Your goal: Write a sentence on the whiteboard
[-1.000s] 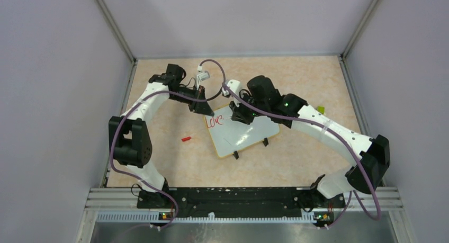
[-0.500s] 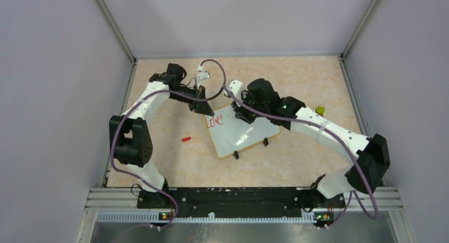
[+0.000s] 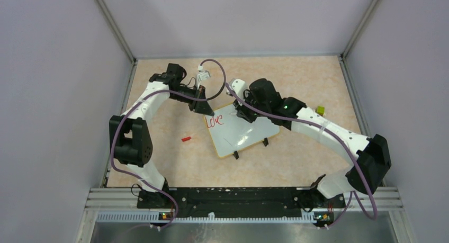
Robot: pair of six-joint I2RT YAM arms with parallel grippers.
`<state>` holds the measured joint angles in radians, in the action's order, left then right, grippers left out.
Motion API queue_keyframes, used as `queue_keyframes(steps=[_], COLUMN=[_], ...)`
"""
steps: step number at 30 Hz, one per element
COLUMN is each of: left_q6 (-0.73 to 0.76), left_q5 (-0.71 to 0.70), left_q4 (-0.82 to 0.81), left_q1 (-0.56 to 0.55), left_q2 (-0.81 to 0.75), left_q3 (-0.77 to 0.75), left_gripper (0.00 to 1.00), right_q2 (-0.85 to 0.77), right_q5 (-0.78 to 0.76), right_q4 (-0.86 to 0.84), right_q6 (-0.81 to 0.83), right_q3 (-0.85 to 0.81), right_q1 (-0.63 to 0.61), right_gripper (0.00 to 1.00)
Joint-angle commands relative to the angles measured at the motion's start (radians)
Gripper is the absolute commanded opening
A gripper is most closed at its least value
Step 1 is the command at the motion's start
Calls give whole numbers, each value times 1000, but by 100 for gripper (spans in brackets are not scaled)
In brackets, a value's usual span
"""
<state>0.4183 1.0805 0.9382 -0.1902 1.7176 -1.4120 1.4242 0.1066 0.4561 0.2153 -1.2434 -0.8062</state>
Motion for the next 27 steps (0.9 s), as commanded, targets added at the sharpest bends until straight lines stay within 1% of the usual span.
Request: queue_keyframes(steps=[1,13,27], left_q6=[2,4,5], left_q5=[-38,-39,-41], left_q4=[-7,-9,-9], left_q1=[-18,-18,-18], left_q2=[-7,-13,-14], left_q3=[12,20,21], left_gripper=[0,0,0], right_q2=[-29,-2,26], right_q5=[-2,-30,10], right_q4=[-39,-52,-47], right_q6=[-14,-21,-17], right_q3=[-45,-52,-54], right_q1=[5,5,-17], right_gripper=[0,0,0])
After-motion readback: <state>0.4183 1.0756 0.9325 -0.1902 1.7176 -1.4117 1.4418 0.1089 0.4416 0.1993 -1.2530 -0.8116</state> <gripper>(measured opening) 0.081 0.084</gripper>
